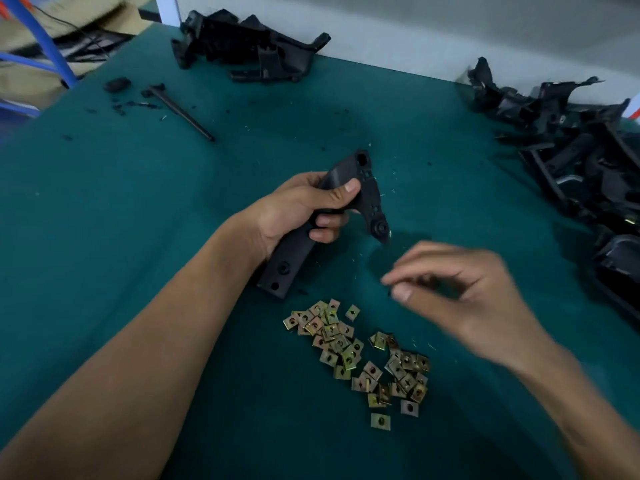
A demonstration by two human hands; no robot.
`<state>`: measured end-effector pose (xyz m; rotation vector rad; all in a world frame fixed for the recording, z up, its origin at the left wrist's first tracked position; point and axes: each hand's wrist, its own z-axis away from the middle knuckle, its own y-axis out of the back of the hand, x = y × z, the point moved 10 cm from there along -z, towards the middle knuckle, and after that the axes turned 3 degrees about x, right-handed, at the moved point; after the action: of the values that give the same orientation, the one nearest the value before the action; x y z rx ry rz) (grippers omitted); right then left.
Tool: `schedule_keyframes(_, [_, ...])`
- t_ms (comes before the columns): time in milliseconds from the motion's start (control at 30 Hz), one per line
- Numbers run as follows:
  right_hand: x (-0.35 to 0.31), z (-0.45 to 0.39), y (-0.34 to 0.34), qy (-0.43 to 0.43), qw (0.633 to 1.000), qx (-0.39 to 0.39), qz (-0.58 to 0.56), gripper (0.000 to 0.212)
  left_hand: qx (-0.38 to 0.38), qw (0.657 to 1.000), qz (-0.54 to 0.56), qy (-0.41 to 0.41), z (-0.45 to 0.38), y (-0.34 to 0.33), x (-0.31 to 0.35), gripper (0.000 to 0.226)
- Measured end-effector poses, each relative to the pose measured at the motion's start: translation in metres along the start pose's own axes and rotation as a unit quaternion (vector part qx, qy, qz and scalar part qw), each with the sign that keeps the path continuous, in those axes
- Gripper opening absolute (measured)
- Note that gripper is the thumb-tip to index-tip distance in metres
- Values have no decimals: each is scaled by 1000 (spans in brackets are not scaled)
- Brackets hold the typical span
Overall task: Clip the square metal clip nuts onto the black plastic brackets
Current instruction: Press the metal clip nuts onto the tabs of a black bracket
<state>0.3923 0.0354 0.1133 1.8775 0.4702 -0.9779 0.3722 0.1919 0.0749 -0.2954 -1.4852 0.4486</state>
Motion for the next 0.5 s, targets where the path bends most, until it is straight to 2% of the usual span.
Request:
schedule_keyframes(100, [-1,1,-45,-18,990,-114,83,19,7,1000,6,1,0,-1,0,18])
schedule_keyframes(200, [-5,-3,-54,5,976,-134,170,19,8,1000,6,3,2,0,0,20])
schedule_keyframes(300, [-8,-7,-54,10,972,-139,189,11,11,1000,10,4,1,-1,-1,27])
schedule_keyframes(400, [-1,-6,-54,-5,977,-142,158,16,11,1000,11,3,0,0,-1,22])
schedule_keyframes(467, [7,-7,-46,-38,992,-102,60,13,8,1000,8,4,-1,0,-1,20])
schedule_keyframes(500, [13,-9,-36,-63,996,-57,-29,11,6,1000,8,4,-1,1,-1,19])
